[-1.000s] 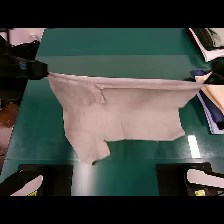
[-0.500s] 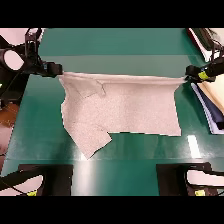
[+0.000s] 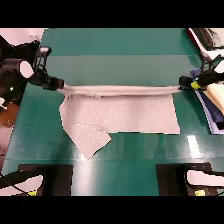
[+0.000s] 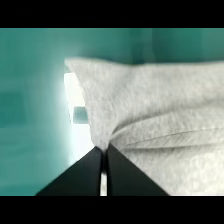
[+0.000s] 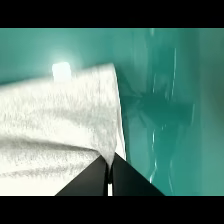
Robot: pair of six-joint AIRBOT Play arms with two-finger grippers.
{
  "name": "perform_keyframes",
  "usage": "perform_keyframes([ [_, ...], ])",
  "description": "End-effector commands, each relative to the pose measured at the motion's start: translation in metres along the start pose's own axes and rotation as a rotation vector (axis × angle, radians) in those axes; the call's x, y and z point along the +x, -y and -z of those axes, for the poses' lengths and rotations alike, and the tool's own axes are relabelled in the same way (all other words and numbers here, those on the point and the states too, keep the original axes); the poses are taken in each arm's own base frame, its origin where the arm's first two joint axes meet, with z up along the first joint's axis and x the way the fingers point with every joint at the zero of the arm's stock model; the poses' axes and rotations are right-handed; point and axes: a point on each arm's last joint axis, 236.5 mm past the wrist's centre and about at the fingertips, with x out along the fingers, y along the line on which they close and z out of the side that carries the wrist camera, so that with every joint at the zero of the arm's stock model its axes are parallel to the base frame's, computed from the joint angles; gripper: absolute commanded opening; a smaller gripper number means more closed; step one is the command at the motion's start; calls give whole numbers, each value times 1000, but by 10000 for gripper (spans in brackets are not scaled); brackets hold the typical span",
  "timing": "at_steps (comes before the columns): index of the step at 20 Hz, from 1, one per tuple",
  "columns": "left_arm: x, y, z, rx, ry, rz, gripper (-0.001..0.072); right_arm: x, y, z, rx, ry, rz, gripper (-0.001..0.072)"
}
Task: Fold the shirts.
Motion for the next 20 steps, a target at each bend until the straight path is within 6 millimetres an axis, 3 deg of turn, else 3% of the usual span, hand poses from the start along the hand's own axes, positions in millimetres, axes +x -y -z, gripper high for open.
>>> perform_keyframes([
  [1,19,0,40,-1,-112,1,26,21,-6,30,-12,-77,-7,9],
  [4,23,3,49,-13,-135,9,26,32,-11,45,-27,-113,-8,11],
  [7,22,2,55,-14,-162,9,40,34,-14,49,-30,-120,-11,23],
  [8,21,2,59,-12,-180,7,293,31,-14,48,-32,-122,-11,169],
  [9,20,1,65,-10,-207,4,603,26,-16,47,-36,-130,-13,412],
  [10,16,0,73,-8,-240,-1,645,20,-17,46,-42,-139,-14,460],
  [11,11,-2,82,-7,-285,-9,607,12,-19,45,-48,-151,-15,460],
  [15,-21,-1,107,-116,-332,-24,607,-15,-27,38,-106,-176,-28,454],
  [20,-42,43,178,-337,-342,125,606,-21,-30,34,-111,-172,-31,454],
])
